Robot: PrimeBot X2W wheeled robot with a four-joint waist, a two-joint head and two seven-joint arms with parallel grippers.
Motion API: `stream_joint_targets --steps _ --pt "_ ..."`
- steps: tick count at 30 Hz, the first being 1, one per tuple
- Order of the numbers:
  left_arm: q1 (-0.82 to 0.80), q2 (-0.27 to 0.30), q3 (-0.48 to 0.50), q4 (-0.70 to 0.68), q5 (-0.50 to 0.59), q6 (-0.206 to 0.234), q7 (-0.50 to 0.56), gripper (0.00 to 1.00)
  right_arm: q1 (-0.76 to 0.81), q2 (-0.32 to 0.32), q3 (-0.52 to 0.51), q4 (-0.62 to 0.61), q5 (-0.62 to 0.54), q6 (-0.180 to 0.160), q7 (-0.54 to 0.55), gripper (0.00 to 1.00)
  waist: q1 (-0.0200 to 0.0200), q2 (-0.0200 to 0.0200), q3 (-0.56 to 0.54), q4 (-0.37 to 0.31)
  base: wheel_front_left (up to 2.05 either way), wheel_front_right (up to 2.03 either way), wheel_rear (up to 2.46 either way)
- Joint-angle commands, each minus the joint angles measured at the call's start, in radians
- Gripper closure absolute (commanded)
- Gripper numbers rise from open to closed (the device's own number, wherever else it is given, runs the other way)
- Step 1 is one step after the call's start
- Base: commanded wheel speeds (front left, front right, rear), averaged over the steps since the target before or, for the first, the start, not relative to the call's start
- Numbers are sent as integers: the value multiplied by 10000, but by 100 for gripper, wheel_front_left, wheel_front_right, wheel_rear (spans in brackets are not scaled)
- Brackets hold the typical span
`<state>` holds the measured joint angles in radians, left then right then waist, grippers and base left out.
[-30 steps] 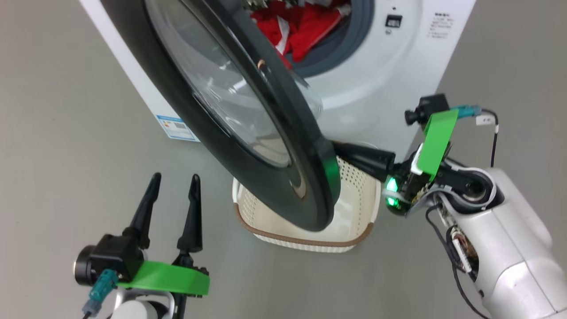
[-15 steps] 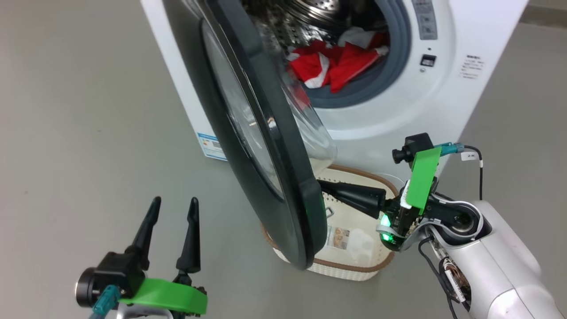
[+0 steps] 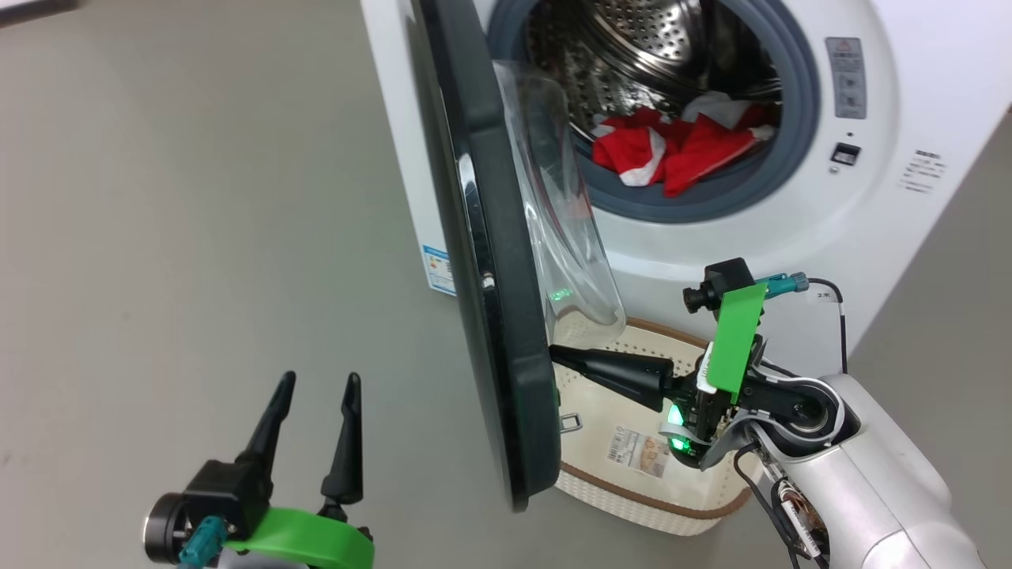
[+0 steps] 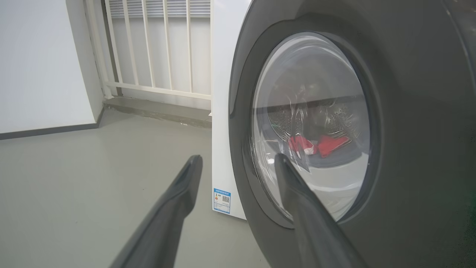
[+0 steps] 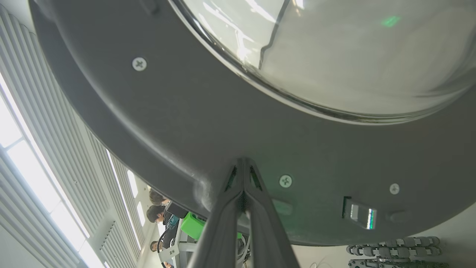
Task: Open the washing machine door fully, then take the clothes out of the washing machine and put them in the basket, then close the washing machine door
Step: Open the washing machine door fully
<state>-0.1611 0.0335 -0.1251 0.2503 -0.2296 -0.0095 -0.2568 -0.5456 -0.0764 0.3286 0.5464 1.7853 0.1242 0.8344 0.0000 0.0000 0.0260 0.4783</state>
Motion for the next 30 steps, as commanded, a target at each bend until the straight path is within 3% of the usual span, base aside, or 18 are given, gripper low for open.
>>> stream_joint_targets --steps 1,30 --pt "-185 167 273 -172 17 -61 -49 0 -17 254 132 -291 -57 65 -46 100 0 0 -79 236 0 0 0" --pt "258 167 346 -802 -131 253 -49 0 -799 261 1921 86 682 65 -648 100 0 0 -192 508 0 0 0"
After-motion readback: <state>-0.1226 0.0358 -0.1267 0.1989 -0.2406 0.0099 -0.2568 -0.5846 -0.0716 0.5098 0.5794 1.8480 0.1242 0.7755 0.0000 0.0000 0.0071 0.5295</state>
